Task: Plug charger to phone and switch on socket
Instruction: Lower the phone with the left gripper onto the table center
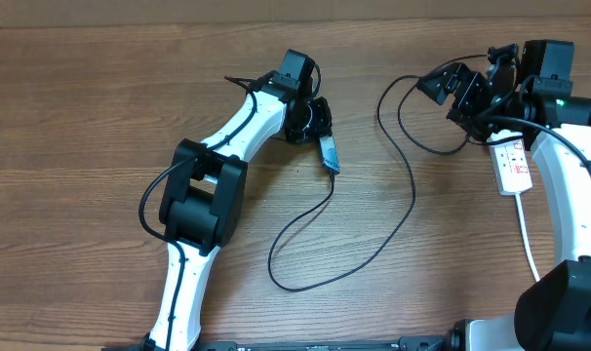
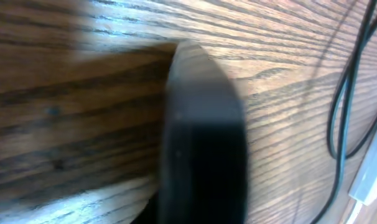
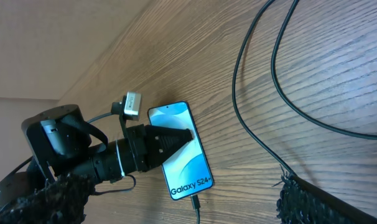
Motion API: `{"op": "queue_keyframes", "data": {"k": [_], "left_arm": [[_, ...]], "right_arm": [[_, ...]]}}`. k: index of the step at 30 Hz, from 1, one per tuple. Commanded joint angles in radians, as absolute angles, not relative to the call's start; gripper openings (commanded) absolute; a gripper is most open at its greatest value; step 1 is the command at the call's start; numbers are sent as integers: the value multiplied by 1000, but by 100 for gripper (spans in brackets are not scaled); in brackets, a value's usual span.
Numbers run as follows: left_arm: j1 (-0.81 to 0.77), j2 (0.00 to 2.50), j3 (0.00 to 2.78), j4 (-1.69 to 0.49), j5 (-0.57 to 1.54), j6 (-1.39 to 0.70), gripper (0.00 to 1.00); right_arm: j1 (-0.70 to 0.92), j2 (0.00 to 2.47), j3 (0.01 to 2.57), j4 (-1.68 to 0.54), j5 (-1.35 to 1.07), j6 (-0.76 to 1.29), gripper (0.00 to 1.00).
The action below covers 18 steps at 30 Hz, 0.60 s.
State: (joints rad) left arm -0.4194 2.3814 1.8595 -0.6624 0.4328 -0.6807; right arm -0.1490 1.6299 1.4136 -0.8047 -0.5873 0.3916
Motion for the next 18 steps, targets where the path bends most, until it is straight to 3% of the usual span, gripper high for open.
{"op": "queue_keyframes", "data": {"k": [1, 5, 11, 18], "left_arm": [[-421, 2401, 1847, -684, 330, -688, 26], [-426, 2401, 1847, -685, 330, -688, 40], [-426, 2401, 1847, -706, 329, -688, 42], [-426, 2401, 1847, -711, 329, -688, 55]], "right_arm": [[-153, 1609, 1423, -799, -589, 384, 100], [-153, 1609, 1423, -794, -589, 384, 100], [-153, 1609, 1423, -795, -589, 384, 100], [-153, 1609, 1423, -795, -589, 384, 100]]}}
